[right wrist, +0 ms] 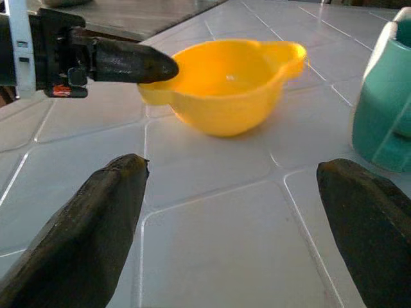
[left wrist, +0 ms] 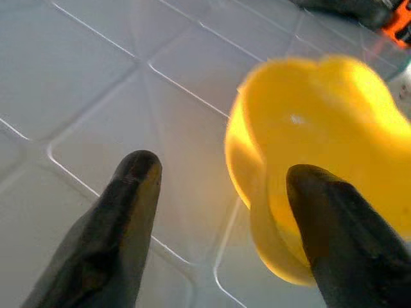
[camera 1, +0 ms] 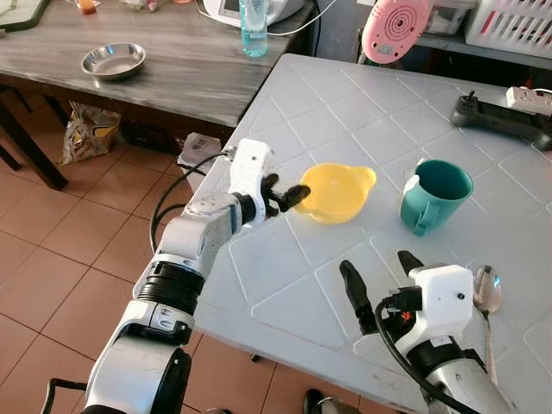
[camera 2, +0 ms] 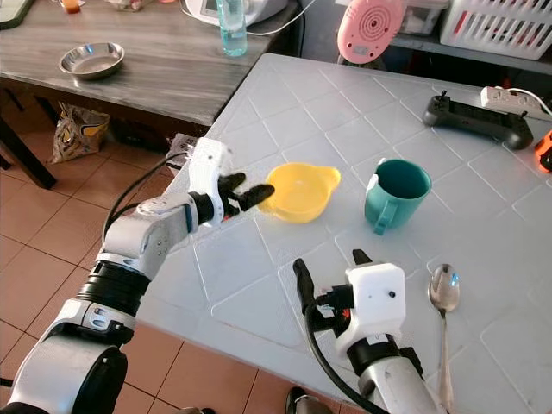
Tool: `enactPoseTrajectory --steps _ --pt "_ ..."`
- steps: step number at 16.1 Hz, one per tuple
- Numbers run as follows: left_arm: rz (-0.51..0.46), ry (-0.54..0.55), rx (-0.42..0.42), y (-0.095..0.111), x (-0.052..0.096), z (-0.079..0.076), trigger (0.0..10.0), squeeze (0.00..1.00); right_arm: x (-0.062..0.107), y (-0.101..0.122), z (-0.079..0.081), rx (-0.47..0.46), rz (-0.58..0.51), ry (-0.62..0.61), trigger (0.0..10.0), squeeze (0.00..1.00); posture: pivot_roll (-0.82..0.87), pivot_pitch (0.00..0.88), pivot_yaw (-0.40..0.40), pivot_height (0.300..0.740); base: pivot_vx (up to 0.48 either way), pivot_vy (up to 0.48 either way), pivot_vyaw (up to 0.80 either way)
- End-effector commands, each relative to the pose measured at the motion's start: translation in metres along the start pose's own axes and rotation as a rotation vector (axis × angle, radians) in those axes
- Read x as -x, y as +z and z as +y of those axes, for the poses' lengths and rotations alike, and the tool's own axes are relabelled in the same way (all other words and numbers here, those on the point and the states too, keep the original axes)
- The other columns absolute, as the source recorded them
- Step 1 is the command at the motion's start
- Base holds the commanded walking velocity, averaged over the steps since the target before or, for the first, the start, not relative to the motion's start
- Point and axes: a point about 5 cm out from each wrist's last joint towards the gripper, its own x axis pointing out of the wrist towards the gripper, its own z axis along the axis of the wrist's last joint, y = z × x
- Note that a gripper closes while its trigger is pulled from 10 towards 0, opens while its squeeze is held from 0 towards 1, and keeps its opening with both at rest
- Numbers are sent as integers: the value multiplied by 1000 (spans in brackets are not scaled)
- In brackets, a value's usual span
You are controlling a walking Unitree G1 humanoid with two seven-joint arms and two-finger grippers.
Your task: Setting the table
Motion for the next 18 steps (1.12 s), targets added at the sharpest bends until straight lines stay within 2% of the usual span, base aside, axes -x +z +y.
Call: enactPoseTrajectory --steps 1,2,3,7,11,14,18 --pt "24 -5 -14 -1 -1 -1 1098 0 3 4 -1 1 -10 -2 10000 0 -23 185 17 740 0 0 0" --pt "33 0 -13 -1 -1 -1 941 0 2 4 -1 0 -9 -3 10000 0 -24 185 17 740 0 0 0" --pt "36 -4 -11 -2 -1 -1 0 0 2 4 0 0 -9 -1 10000 0 -24 185 18 740 0 0 0" --pt "48 -30 28 1 -1 -5 0 0 2 3 2 4 -4 7 10000 0 -22 189 15 740 0 0 0" --pt "98 -31 14 -3 2 -4 0 0 0 2 2 10 -4 12 10000 0 -15 190 14 740 0 0 0" --pt "132 -36 33 -6 4 -3 0 0 -2 2 3 16 -5 19 10000 0 -11 192 14 740 0 0 0" --pt "119 -7 15 -4 5 1 0 0 -3 2 3 18 -8 18 10000 0 -9 189 11 740 0 0 0"
